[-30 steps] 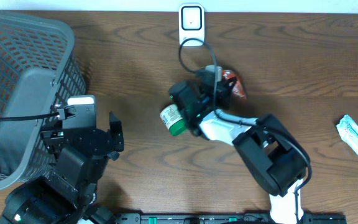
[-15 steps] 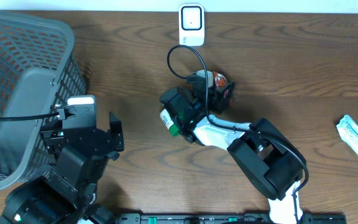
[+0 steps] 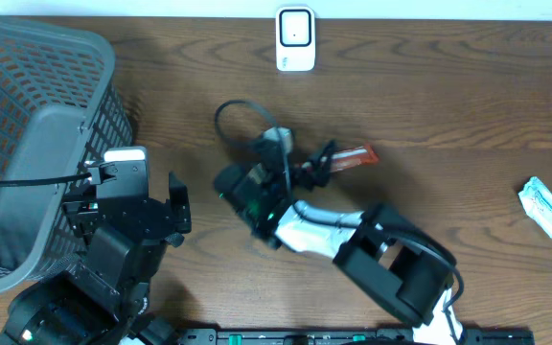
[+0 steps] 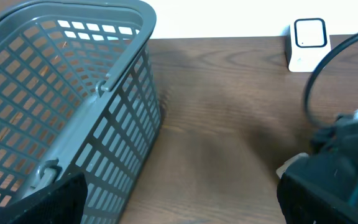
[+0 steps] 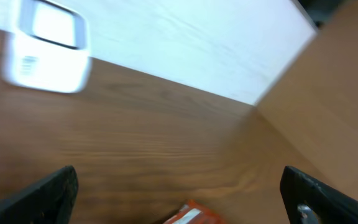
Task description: Scan the item barcode
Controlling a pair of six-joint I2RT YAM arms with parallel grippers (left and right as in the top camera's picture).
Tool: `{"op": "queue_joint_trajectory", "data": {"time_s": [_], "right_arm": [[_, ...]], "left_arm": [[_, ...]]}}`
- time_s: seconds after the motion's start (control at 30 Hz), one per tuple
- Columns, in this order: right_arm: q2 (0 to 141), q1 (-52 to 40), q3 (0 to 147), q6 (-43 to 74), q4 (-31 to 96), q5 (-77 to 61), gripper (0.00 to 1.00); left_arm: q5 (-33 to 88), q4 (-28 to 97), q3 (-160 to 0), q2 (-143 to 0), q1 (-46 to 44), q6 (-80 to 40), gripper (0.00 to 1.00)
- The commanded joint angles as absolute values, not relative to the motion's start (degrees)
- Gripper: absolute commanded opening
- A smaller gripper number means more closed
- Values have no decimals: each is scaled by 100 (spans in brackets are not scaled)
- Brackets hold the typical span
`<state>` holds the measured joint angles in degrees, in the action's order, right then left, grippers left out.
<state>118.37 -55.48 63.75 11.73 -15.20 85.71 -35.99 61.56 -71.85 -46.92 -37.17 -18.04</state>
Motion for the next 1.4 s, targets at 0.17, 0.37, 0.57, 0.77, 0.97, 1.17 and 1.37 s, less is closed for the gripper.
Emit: {"op": "queue_joint_trajectory", "data": {"time_s": [0.17,0.37,0.57,0.77,0.97,1.17,1.37], "right_arm": [[11850,-5911,6386,932,-1730,8117,96],[11850,-5717,6383,937,-1520,7887,47],[11806,-5371,6386,965,-1603,7542,9],[11281,-4661,6386,1074,-1096,5867,17],[10318,-3697,6392,2001,655,2504,1],[10248,-2943,6390,2084,1546,183,1],[10694,-2808,6390,2143,2202,-613,1]], "left_arm": [[-3669,6169,-7223,-4672,-3697,-1831,98],[-3669,6171,-7223,-4672,-3699,-1828,98],[-3669,6169,-7223,-4672,-3697,-1828,98],[-3669,6169,-7223,-4672,-3697,-1828,98],[-3669,6169,-7223,-4672,-3697,-1828,98],[-3669,6169,-7223,-4672,-3697,-1831,98],[-3669,6169,-7223,-4672,-3697,-1828,98]]}}
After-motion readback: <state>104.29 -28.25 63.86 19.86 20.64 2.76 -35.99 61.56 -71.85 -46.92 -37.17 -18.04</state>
